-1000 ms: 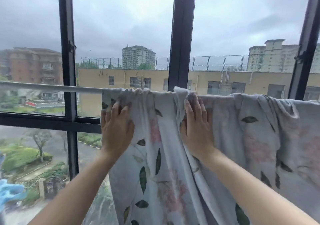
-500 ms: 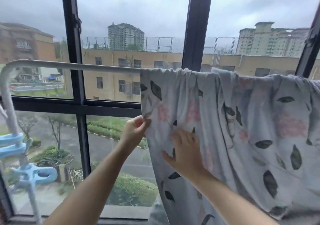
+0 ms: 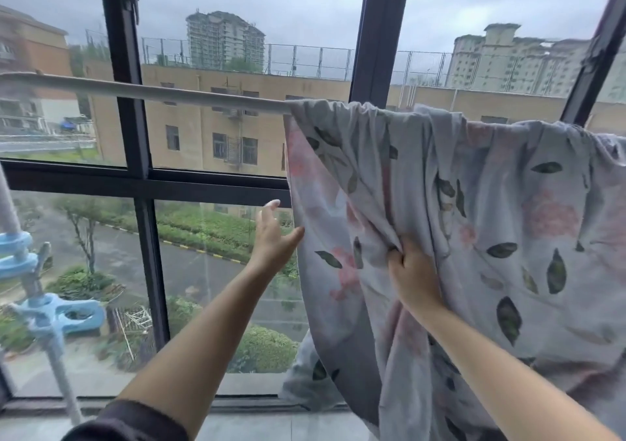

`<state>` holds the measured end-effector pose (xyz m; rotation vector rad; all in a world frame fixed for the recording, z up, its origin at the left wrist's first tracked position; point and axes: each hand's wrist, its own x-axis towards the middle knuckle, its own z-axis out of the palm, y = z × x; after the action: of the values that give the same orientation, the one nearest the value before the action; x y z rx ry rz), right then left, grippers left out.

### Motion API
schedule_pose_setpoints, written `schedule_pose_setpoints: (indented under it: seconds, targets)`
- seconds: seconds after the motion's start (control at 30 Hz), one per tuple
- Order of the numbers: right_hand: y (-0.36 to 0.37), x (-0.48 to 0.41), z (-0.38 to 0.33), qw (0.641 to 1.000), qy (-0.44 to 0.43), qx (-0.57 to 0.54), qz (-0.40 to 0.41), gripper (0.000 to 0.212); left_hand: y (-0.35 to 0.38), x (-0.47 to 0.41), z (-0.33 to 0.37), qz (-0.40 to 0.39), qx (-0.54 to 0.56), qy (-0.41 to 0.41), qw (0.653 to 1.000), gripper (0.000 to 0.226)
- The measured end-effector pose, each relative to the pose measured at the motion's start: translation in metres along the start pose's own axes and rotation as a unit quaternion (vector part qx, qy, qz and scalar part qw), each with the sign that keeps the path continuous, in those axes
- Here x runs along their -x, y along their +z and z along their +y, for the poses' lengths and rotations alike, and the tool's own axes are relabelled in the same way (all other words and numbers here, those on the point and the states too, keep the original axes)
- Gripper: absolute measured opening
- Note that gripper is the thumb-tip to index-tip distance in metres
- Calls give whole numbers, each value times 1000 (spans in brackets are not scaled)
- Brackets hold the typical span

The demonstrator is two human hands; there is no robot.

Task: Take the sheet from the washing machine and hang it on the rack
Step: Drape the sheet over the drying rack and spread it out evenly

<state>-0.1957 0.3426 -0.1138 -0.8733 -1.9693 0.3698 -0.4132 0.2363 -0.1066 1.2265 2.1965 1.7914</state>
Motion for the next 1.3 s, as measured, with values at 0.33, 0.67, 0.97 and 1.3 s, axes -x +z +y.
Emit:
schedule_pose_setpoints:
  seconds: [0.33, 0.67, 0.97, 1.3]
  targets:
    - [-25, 6, 24, 997, -24, 71, -25, 22, 43, 21, -52, -88, -103, -114, 984, 22]
    - [-9, 19, 14, 990, -42, 79, -113, 19, -13, 25, -105, 31, -184, -150, 971, 20]
    - [-5, 31, 9, 973, 20, 114, -202, 29, -68, 58, -162, -2, -312, -269, 911, 22]
    - [36, 61, -29, 922, 31, 20, -386, 33, -62, 49, -101, -19, -124, -167, 978, 11]
